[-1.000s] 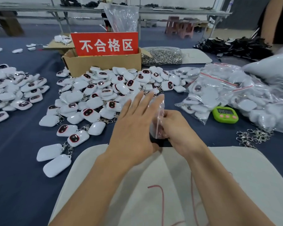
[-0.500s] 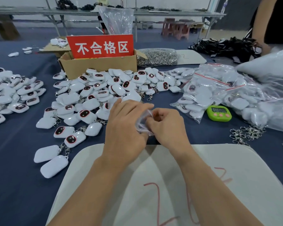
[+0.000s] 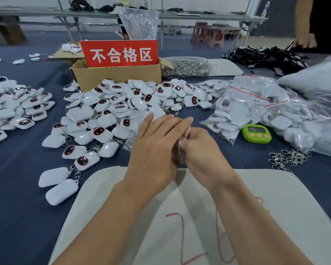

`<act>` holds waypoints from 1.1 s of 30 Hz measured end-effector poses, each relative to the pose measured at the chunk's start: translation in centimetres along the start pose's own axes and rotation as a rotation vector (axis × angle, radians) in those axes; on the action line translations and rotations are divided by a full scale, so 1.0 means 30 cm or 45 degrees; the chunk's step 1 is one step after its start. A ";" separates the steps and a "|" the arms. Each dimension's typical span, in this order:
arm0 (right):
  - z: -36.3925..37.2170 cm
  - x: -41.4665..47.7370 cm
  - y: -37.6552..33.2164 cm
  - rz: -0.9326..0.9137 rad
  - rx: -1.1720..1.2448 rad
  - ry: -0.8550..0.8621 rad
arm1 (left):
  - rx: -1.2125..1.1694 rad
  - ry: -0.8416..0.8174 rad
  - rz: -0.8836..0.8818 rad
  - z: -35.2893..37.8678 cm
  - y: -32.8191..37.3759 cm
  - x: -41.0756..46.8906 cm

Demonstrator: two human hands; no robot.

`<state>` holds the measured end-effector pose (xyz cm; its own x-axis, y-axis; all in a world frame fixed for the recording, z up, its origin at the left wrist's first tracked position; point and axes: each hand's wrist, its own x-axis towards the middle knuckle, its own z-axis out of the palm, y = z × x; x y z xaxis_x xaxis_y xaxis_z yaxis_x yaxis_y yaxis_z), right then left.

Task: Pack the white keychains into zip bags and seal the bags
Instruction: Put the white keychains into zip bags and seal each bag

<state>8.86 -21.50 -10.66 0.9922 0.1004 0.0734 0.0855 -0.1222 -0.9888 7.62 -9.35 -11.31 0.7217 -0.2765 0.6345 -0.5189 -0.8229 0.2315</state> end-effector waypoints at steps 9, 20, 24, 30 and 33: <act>-0.060 0.017 -0.024 0.107 0.371 -0.420 | 0.101 -0.041 -0.070 -0.036 -0.002 0.003; -0.001 0.173 0.122 -0.135 -0.620 0.244 | 0.599 -0.363 -0.397 -0.100 -0.060 0.005; 0.060 0.283 0.104 -0.456 -1.245 -0.235 | 0.383 -0.213 -0.259 -0.060 0.005 -0.006; 0.040 0.321 0.115 -0.167 -0.906 -0.162 | -0.201 -0.031 -0.465 0.045 0.106 -0.018; -0.011 0.280 0.118 -0.127 -1.032 0.038 | -0.346 -0.098 -0.564 0.065 0.065 -0.008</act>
<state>17.53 -21.42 -13.51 0.9774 0.1235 0.1713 0.2011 -0.7916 -0.5769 7.33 -11.84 -12.44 0.9252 0.0246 0.3787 -0.2492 -0.7134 0.6549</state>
